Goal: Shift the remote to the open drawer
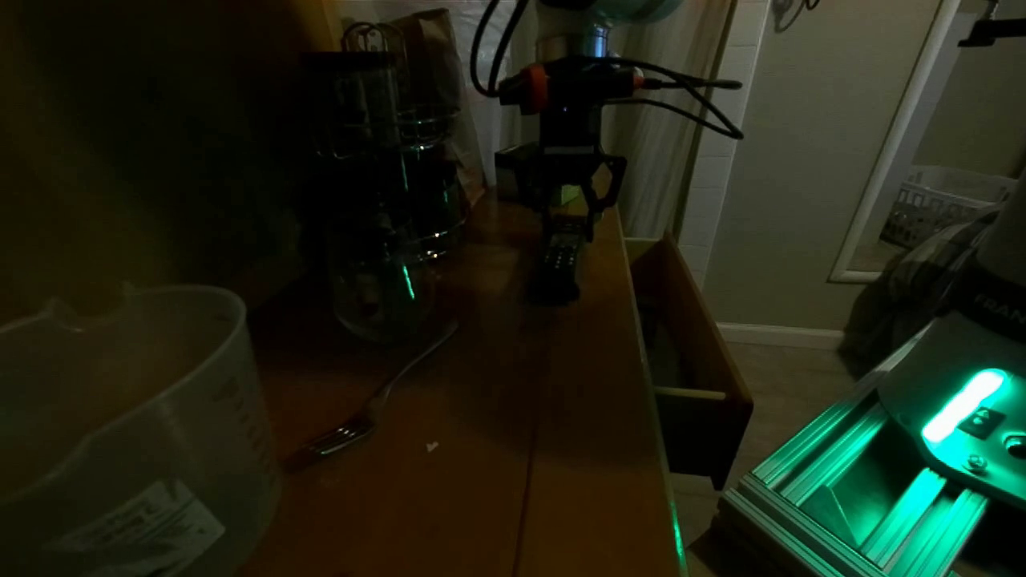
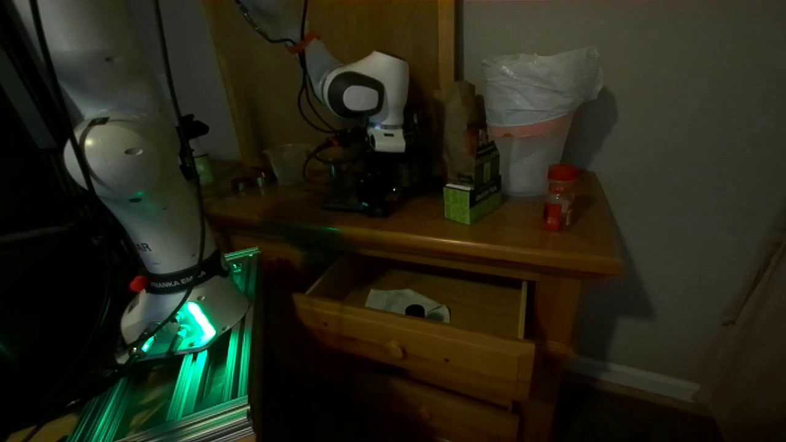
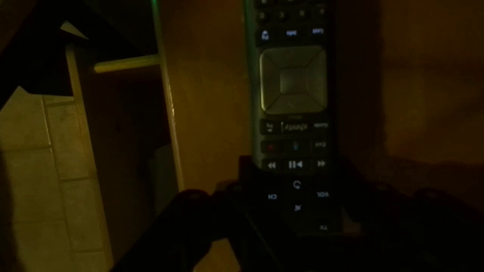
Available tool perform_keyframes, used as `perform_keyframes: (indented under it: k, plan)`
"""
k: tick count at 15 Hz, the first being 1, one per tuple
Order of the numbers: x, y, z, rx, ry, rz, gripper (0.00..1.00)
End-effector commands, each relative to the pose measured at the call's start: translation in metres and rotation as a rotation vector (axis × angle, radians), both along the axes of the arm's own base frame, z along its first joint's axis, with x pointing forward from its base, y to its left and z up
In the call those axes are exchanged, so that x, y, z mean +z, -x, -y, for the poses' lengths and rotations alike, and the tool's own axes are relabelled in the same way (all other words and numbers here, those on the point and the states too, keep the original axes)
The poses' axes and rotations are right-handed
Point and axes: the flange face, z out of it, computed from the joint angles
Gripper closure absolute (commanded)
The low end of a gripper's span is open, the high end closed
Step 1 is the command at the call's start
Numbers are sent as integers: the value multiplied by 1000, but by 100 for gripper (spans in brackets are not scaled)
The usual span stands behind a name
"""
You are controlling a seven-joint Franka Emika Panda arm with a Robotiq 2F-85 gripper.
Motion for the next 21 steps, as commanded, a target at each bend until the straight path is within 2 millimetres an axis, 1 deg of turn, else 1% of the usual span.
perform_keyframes:
  k: [1,3,6,8,10,12,15,16,17,18,20,21]
  plan:
    - [37,-9,48,23,78,31,69]
    - [51,-11,82,52,105,24,69]
    - [59,-4,131,90,138,-18,69]
    - [56,5,159,112,149,-54,69]
    - [42,16,178,125,144,-95,69]
    - [22,30,187,142,118,-129,69]
    - [-11,56,197,168,-6,-167,69]
    - [-21,63,200,136,-36,-186,69]
    - [-25,67,197,105,-58,-198,69]
    - [-16,60,195,131,-7,-200,44]
    - [-26,67,197,112,-34,-218,44]
    - [-27,67,196,109,-36,-219,69]
